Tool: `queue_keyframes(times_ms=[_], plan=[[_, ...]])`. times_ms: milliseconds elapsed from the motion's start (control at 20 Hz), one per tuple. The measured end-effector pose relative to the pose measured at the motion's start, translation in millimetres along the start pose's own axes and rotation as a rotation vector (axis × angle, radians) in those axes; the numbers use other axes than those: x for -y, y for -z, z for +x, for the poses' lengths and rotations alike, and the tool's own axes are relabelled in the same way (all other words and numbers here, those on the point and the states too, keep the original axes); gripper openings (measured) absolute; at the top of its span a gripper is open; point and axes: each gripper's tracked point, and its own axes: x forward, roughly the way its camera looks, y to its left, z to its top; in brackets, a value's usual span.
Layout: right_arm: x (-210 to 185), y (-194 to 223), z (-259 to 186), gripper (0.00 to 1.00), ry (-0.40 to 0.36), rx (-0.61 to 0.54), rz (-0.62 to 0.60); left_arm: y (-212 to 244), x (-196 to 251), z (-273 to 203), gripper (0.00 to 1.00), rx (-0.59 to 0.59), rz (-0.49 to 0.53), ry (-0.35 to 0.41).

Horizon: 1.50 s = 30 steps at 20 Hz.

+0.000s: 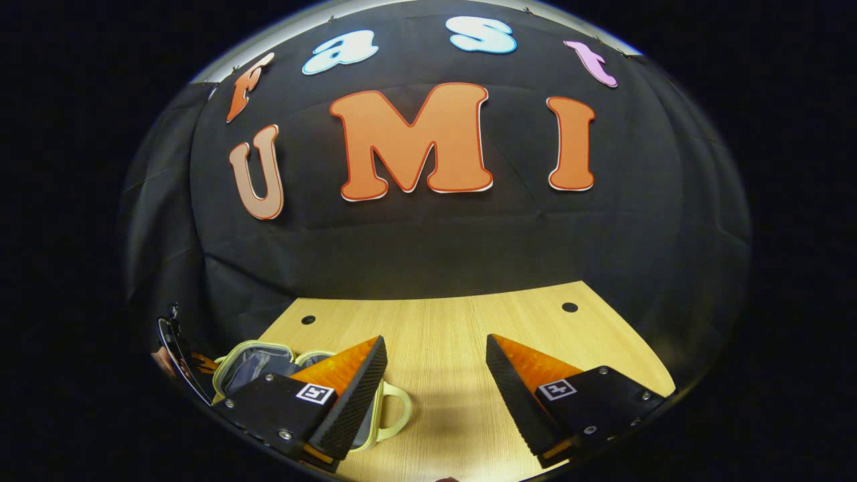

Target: First open the suitcase, pack the skin care products into it, and then close the suitcase.

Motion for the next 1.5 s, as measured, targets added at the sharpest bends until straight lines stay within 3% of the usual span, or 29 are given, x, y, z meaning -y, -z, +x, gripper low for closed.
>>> queue_keyframes(times_ms=[50,100,550,800,1050,1250,1500], plan=[[1,-1,-1,0.95,-0.003,0.005,-0.004,-1,5,-5,0.13,0.019,0.030,-0.005],[4,-2,0,0.95,-0.004,0.009,-0.011,-3,8,-13,0.06,0.033,0.065,-0.006],[33,-21,-4,0.95,0.010,0.095,-0.116,-16,69,-90,0.06,0.255,0.290,-0.042],[41,-21,-2,0.96,-0.022,0.091,-0.120,-21,111,-153,0.05,0.349,0.361,0.003],[45,-20,0,0.96,-0.060,0.082,-0.111,-1,175,-187,0.05,0.414,0.476,0.044],[48,-26,2,0.96,-0.090,0.092,-0.079,17,209,-204,0.05,0.434,0.570,0.034],[57,-23,3,0.96,-0.106,0.089,-0.081,49,262,-221,0.05,0.439,0.645,0.098]])
